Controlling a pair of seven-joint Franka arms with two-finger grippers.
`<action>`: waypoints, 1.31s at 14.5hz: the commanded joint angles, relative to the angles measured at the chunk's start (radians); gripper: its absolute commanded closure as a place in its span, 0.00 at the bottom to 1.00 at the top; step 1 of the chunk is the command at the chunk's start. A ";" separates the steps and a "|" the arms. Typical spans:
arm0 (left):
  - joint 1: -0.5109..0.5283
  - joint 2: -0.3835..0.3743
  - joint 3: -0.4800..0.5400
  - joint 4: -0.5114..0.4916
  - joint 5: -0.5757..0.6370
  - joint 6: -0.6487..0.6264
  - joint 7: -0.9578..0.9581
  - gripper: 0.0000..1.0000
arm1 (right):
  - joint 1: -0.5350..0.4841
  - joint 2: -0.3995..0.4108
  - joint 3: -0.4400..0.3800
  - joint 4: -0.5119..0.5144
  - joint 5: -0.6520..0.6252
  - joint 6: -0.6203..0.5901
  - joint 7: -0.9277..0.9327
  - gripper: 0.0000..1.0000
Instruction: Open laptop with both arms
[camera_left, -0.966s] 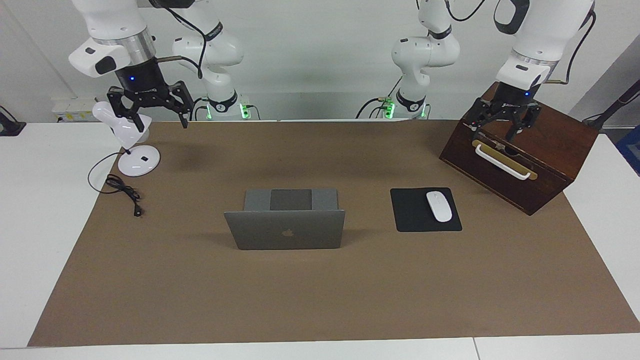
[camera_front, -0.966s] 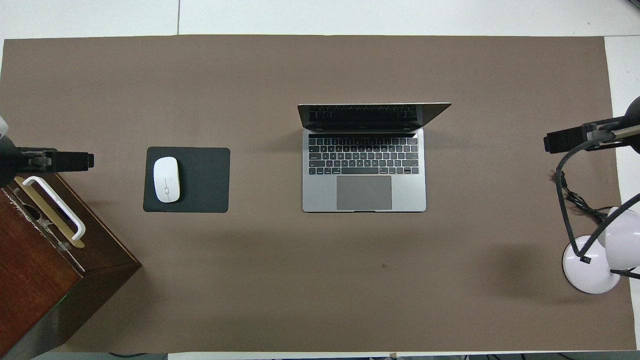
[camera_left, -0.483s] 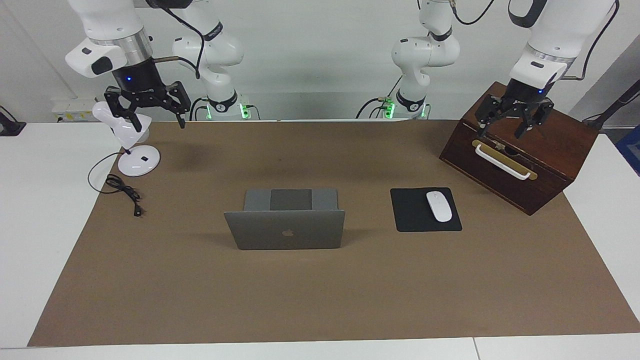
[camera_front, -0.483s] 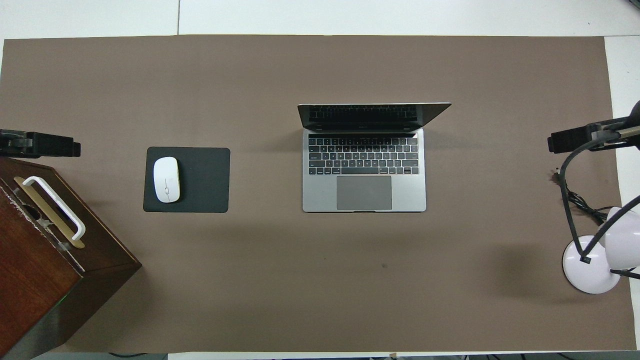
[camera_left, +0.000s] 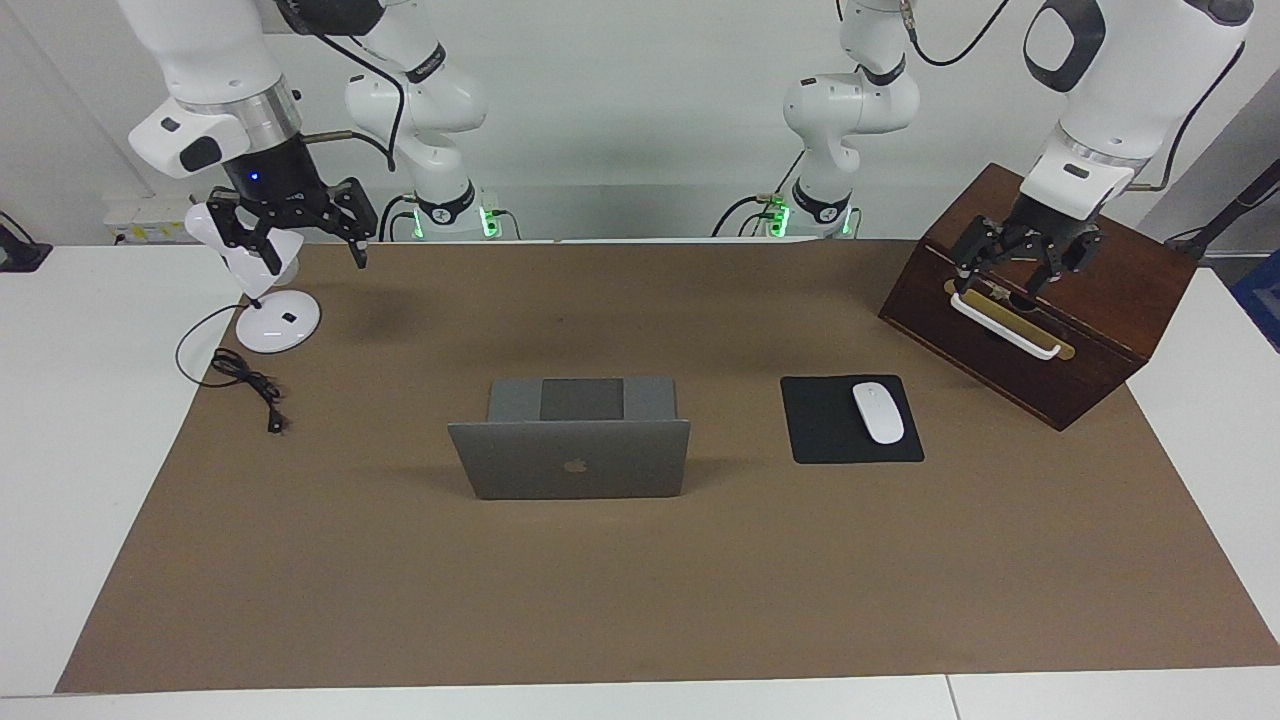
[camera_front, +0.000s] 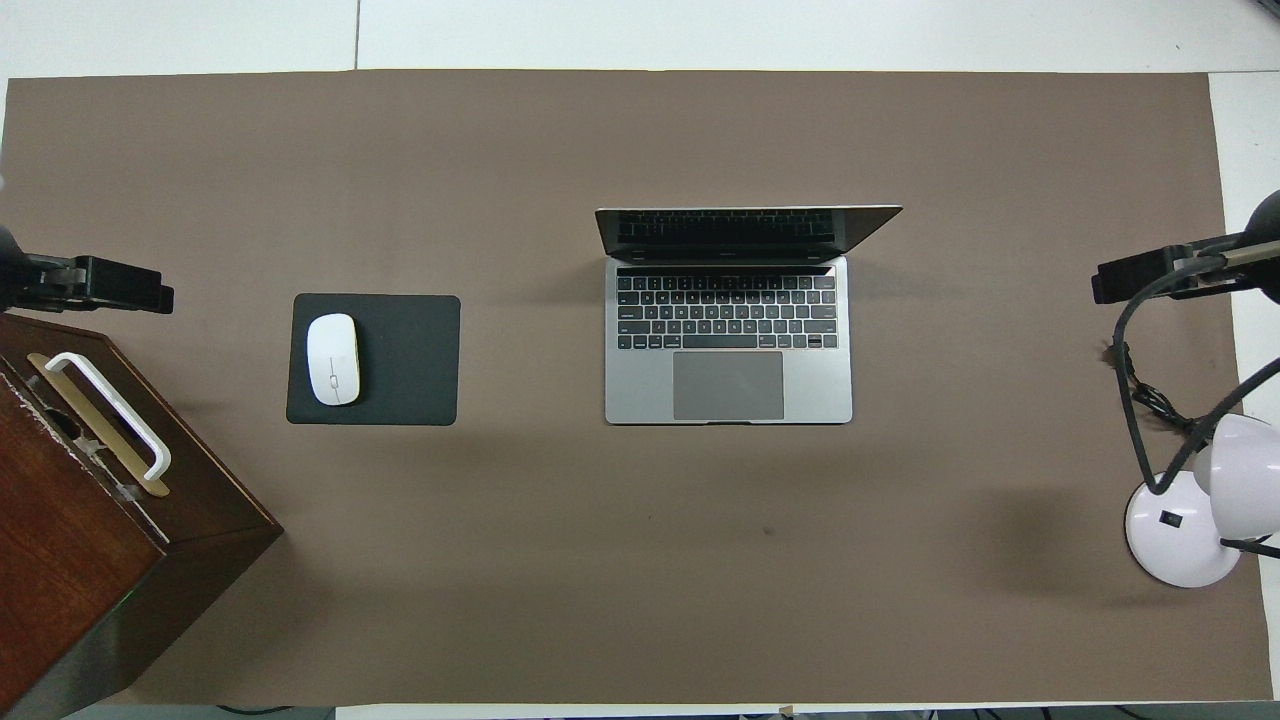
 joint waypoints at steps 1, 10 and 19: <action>0.014 0.012 -0.010 0.035 0.018 -0.038 0.000 0.00 | -0.019 -0.003 0.007 -0.025 -0.004 -0.015 -0.014 0.00; 0.016 0.010 -0.008 0.032 0.018 -0.039 0.000 0.00 | -0.024 -0.005 0.007 -0.037 0.001 -0.012 -0.008 0.00; 0.021 0.010 -0.010 0.032 0.018 -0.034 0.000 0.00 | -0.025 -0.005 0.007 -0.039 -0.001 -0.009 -0.011 0.00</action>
